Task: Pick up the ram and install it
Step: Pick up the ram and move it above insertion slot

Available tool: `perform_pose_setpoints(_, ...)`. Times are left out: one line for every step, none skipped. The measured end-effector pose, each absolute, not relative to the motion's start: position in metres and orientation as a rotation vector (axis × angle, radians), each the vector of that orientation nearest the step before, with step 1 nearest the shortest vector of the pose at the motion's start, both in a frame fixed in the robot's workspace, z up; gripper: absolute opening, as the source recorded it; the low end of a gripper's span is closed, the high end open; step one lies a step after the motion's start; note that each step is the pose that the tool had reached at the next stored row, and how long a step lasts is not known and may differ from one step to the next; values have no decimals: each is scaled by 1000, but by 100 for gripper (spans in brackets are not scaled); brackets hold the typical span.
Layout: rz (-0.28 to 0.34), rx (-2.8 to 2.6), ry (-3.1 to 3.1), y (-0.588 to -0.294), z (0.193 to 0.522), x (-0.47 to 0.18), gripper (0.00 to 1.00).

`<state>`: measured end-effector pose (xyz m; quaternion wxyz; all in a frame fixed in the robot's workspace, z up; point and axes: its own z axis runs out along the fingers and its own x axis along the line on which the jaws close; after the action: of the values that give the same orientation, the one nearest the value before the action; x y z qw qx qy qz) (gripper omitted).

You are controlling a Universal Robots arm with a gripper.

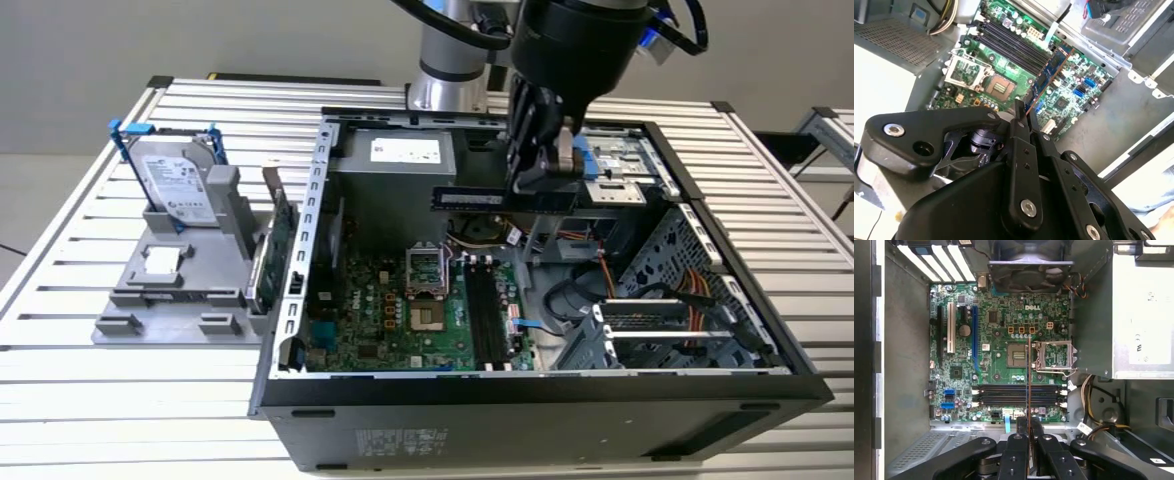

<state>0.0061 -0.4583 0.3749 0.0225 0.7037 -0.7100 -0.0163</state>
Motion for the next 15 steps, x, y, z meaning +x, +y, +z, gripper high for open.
perform_pose_setpoints(-51,2180,-2199,-457,375,6,0)
perform_pose_setpoints(-51,2180,-2199,-455,375,6,0)
perform_pose_setpoints(-51,2180,-2199,-454,375,6,0)
perform_pose_setpoints(-51,2180,-2199,-452,375,6,0)
perform_pose_setpoints(-51,2180,-2199,-451,375,6,0)
perform_pose_setpoints(-51,2180,-2199,-449,375,6,0)
perform_pose_setpoints(-51,2180,-2199,-448,375,6,0)
perform_pose_setpoints(-51,2180,-2199,-446,375,6,0)
perform_pose_setpoints(-51,2180,-2199,-445,375,6,0)
perform_pose_setpoints(-51,2180,-2199,-443,375,6,0)
perform_pose_setpoints(-51,2180,-2199,-442,375,6,0)
perform_pose_setpoints(-51,2180,-2199,-442,375,6,0)
perform_pose_setpoints(-51,2180,-2199,-441,375,6,0)
perform_pose_setpoints(-51,2180,-2199,-440,375,6,0)
perform_pose_setpoints(-51,2180,-2199,-439,375,6,0)
